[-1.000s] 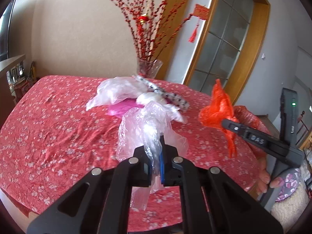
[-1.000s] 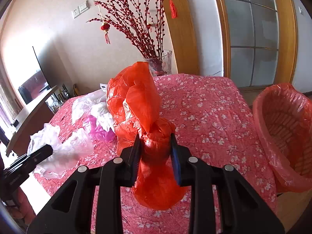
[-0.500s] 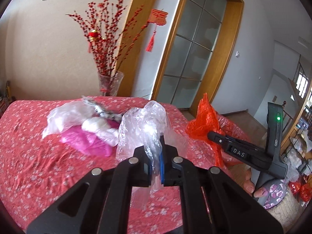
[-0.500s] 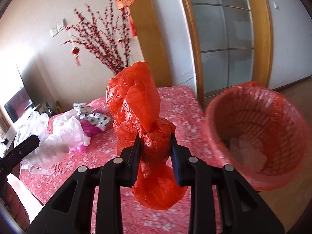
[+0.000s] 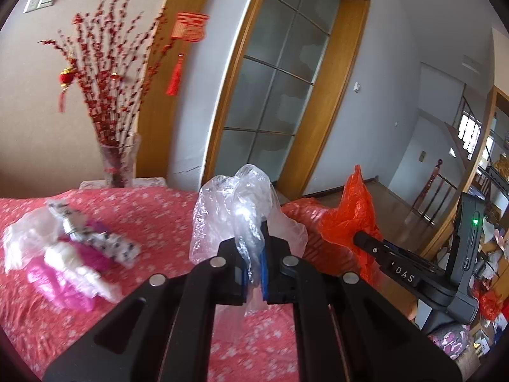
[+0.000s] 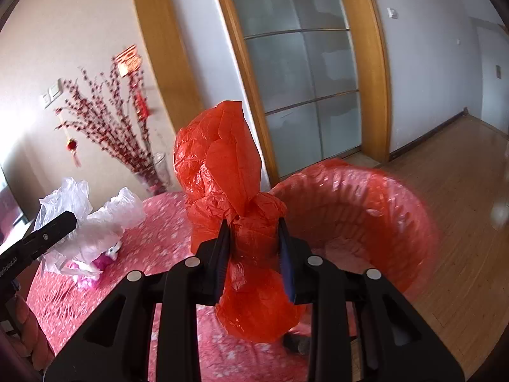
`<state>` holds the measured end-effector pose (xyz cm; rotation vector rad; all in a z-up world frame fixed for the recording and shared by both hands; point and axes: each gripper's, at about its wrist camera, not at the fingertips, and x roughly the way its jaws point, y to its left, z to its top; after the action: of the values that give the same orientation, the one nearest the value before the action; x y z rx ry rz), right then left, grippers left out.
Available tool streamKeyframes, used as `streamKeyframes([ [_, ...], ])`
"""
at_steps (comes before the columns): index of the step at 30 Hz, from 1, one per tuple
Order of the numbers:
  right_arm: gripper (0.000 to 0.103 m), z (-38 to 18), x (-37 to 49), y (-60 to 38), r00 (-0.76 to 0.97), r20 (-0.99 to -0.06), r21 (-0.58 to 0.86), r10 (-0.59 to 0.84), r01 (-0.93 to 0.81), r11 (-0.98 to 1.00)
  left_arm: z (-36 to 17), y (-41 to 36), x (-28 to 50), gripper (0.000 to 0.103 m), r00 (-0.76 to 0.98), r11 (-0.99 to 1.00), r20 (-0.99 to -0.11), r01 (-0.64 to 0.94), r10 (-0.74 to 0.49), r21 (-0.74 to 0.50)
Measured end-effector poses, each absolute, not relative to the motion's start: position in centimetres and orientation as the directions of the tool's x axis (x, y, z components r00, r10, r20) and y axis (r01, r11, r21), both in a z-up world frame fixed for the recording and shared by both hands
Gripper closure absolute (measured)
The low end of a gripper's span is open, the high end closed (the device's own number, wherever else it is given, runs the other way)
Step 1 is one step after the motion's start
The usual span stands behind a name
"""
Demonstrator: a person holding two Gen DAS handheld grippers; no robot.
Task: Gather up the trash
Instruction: 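Carry both bags over the wastebasket and open both tools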
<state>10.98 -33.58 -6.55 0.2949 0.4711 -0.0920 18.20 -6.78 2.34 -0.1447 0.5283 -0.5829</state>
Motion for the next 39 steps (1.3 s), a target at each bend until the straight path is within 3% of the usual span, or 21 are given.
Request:
streamKeyframes([
  [12,0.074,-6.3,10.7,-39.7,0.885,-0.447,0.301,-0.128,0.284,0.91,1.7,-14.8,21.4,0.096,0.591,0.751,-0.469,0.571,-0.656,-0.332],
  [34,0.074,-7.8,12.2,-44.1,0.87,-0.462,0.354,-0.172,0.358,0.864,-1.3,-21.5,24.0,0.095,0.51,0.713,-0.517,0.607,-0.687,-0.349],
  [37,0.073,-8.1,12.3,-44.7,0.87,-0.465,0.368,-0.167,0.361,0.857,-1.7,-22.1,24.3,0.094,0.499,0.71,-0.524,0.609,-0.69,-0.355],
  [39,0.069,-8.2,12.5,-45.1,0.869,-0.47,0.385,-0.155,0.36,0.85,-2.0,-22.3,24.5,0.085,0.499,0.714,-0.531,0.605,-0.685,-0.353],
])
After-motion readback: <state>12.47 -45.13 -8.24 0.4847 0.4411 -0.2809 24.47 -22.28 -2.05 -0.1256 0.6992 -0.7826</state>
